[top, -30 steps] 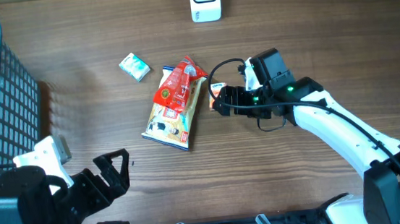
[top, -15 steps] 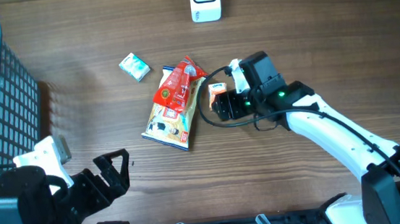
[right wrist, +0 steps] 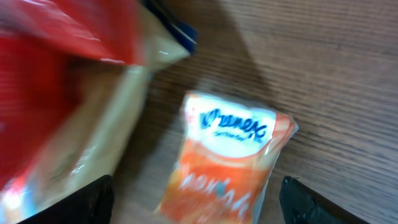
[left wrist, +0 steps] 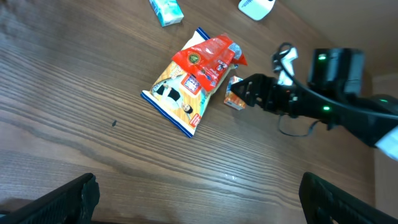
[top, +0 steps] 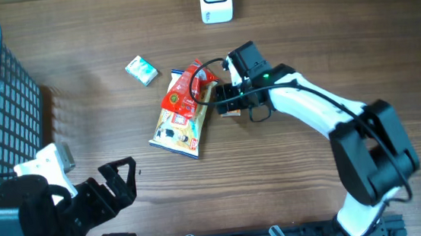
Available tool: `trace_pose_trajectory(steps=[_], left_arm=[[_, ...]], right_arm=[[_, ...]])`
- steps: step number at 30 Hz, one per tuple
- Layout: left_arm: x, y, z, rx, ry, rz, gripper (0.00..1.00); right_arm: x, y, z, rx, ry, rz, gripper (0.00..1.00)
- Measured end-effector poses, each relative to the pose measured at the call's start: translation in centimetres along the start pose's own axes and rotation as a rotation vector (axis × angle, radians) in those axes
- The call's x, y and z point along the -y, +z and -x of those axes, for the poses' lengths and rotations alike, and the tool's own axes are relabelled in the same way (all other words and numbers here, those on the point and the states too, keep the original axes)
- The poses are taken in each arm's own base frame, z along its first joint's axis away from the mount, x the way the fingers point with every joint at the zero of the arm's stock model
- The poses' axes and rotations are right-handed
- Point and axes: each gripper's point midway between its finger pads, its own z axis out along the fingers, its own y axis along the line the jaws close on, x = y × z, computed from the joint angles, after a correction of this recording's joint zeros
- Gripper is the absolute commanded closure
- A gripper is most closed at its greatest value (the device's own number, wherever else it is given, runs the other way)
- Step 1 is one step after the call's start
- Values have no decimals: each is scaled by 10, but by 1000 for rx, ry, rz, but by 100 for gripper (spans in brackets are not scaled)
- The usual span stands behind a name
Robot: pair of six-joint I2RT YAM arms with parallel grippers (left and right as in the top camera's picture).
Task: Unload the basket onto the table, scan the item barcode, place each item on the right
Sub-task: 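Grasp the orange Kleenex tissue pack with the right gripper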
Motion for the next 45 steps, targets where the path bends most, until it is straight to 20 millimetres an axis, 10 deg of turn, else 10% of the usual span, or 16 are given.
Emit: trace_pose_trajectory(steps=[14,28,45], left_arm=[[0,0,0,0,0,0,0],[0,0,0,0,0,0,0],[0,0,0,0,0,0,0]], right_arm=[[50,-12,22,4,247,161,27],[25,-13,17,-34,236,313,30],[27,15,-2,-138,340,351,96]])
